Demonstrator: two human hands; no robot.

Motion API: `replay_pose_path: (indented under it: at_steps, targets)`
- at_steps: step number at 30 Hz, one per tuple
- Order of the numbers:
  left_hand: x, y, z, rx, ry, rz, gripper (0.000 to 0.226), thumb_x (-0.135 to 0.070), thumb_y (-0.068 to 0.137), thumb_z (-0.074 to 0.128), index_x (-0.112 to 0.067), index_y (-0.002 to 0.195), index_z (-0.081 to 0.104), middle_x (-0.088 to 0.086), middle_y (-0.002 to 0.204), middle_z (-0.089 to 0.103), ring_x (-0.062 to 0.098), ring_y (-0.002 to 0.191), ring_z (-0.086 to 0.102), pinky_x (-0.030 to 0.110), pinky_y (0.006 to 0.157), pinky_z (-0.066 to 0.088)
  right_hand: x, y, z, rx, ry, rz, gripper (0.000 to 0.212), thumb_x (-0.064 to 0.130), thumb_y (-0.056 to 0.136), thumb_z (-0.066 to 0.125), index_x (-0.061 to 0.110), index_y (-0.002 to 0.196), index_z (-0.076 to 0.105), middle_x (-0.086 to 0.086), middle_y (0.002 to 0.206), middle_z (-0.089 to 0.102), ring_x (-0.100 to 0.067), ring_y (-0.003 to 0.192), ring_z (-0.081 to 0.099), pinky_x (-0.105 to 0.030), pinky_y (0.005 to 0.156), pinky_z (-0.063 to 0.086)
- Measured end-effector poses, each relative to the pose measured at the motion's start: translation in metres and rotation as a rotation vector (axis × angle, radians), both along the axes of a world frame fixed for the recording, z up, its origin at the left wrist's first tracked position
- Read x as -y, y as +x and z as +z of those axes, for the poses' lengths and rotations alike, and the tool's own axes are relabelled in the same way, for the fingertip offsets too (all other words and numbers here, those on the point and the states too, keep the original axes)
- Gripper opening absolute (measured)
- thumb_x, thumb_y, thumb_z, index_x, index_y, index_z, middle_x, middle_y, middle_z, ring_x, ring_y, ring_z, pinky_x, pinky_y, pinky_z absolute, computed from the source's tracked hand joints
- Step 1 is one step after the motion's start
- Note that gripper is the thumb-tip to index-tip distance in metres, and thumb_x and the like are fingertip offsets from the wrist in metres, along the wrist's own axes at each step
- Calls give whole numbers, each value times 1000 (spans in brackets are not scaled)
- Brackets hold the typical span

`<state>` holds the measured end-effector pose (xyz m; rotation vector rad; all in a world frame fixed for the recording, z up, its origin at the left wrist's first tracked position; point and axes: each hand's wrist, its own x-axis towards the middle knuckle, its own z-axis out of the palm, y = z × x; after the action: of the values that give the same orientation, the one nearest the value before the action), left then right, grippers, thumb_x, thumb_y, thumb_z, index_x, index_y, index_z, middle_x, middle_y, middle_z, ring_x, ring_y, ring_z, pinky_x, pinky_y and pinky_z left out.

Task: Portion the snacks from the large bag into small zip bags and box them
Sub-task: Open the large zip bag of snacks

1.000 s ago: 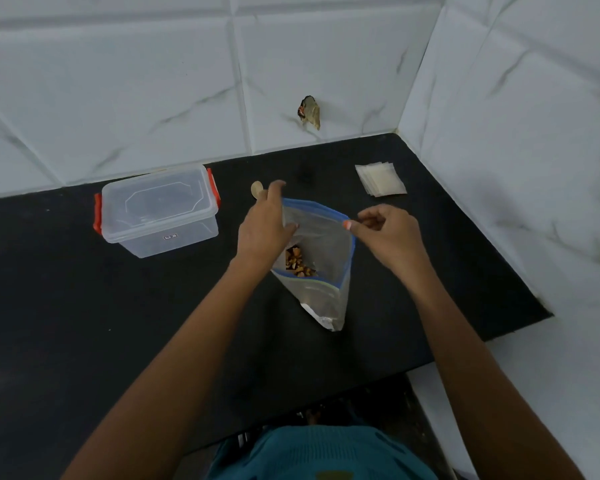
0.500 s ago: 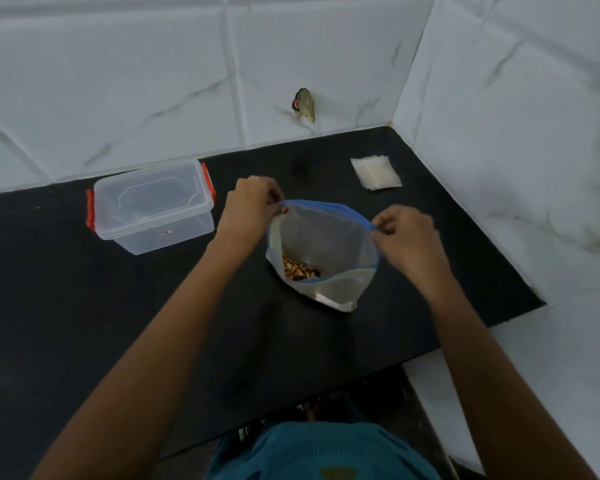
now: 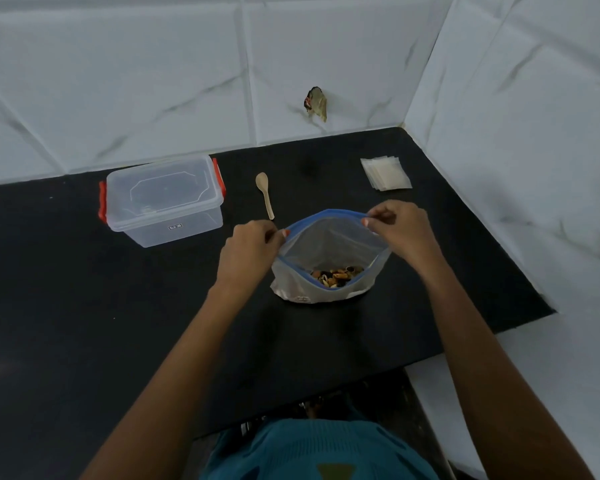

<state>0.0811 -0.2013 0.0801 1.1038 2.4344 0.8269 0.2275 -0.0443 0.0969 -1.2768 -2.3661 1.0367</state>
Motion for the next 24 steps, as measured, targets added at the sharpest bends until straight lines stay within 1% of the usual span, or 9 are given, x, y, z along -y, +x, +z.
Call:
replay_pose_path:
  at_steps: [4,6,8,11,14,17,19,21,24]
  targets:
    - [-3,-7,5,131,-30,-86,23,-29,96,45,-15,80,55,-4,70,49,5,63,47,15,59,34,-3,13,0,-47,-56,18,15,17,88,60,10,99,66,5,85,59,-1,75,53,-11,63,39]
    - [-4,-11,6,293,-6,-76,30,-31,97,43,-12,78,57,1,73,52,9,67,48,20,64,37,-6,17,1,-48,-126,32,14,19,88,60,11,97,68,5,81,60,0,73,54,-12,61,38]
    - [-4,-15,6,483,25,-27,34,-33,97,41,-10,81,59,3,76,54,11,72,49,21,68,39,-11,20,3,-36,-241,46,13,22,89,59,13,92,68,5,78,62,-1,72,55,-15,62,39]
    - [-8,-17,3,759,64,74,31,-32,97,42,-11,85,61,4,80,56,12,76,51,24,77,42,-18,22,3,-62,-482,21,12,25,89,59,16,90,68,1,83,64,-8,79,57,-23,73,46]
    - [-12,-14,-2,1022,181,226,24,-27,93,50,-12,78,61,3,78,56,11,74,50,24,77,43,-22,22,-2,-284,-788,-102,13,16,90,55,13,100,63,0,92,62,-11,84,58,-26,76,49]
    - [-10,-9,-3,1233,287,304,18,-22,91,54,-10,80,63,2,73,59,7,65,51,17,61,47,-24,25,-8,-545,-1008,-214,13,5,90,51,16,93,58,1,81,64,-9,75,62,-22,68,53]
    - [-7,-7,-1,1294,308,300,13,-19,89,56,-10,86,65,1,74,56,6,64,47,16,60,44,-26,30,-11,-605,-1068,-235,19,-1,89,49,17,92,56,1,77,67,-9,75,64,-23,71,53]
    - [-3,-6,1,1302,298,294,10,-15,88,55,-10,88,64,1,76,56,7,66,46,19,63,42,-26,36,-10,-609,-1073,-232,24,-5,88,46,16,95,55,-3,88,65,-13,86,61,-27,82,48]
    - [-1,-4,4,1303,277,320,8,-10,86,54,-10,90,61,3,80,56,8,68,47,20,65,42,-22,39,-8,-496,-935,-201,24,-4,88,45,15,98,55,-4,98,62,-15,93,59,-29,85,47]
